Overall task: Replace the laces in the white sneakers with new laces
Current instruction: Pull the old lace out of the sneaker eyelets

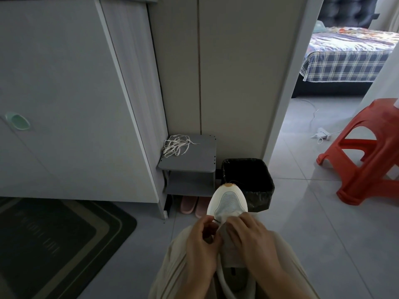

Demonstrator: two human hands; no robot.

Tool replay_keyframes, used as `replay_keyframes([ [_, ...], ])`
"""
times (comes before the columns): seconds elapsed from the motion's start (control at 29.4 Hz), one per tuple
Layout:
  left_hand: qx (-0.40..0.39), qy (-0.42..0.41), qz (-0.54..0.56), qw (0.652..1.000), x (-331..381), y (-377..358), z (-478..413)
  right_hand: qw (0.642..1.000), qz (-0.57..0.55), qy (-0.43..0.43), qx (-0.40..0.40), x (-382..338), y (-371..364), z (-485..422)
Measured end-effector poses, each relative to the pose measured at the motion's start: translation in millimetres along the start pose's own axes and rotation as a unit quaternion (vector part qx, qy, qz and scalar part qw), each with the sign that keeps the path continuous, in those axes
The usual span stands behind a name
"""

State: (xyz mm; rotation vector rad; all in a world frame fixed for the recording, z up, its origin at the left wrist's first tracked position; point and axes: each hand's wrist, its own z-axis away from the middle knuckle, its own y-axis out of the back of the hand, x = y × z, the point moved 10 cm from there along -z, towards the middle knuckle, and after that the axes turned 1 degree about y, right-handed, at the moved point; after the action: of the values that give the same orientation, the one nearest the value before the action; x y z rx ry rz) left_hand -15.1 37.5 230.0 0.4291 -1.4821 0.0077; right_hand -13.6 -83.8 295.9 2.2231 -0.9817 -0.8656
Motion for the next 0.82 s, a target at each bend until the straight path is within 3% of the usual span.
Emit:
replay_keyframes([
  [0.17, -0.014, -0.01, -0.018, 1.0, -1, -7, -5, 0.994, 0.069, 0.059, -0.06, 2, -18, -7],
  [0.41, -0.008, -0.024, -0.021, 0.999, 0, -6, -8, 0.975, 0.131, 0.166, -0.072, -14, -22, -9],
  [0.61, -0.016, -0.029, -0.036, 0.999, -5, -8, -6, 0.954, 0.066, 0.279, -0.085, -18, -23, -12],
  [0.82, 0.029, -0.088, -0.061, 0.994, 5, 0, -4, 0.961, 0.077, 0.252, -0.083, -12, -25, -7],
])
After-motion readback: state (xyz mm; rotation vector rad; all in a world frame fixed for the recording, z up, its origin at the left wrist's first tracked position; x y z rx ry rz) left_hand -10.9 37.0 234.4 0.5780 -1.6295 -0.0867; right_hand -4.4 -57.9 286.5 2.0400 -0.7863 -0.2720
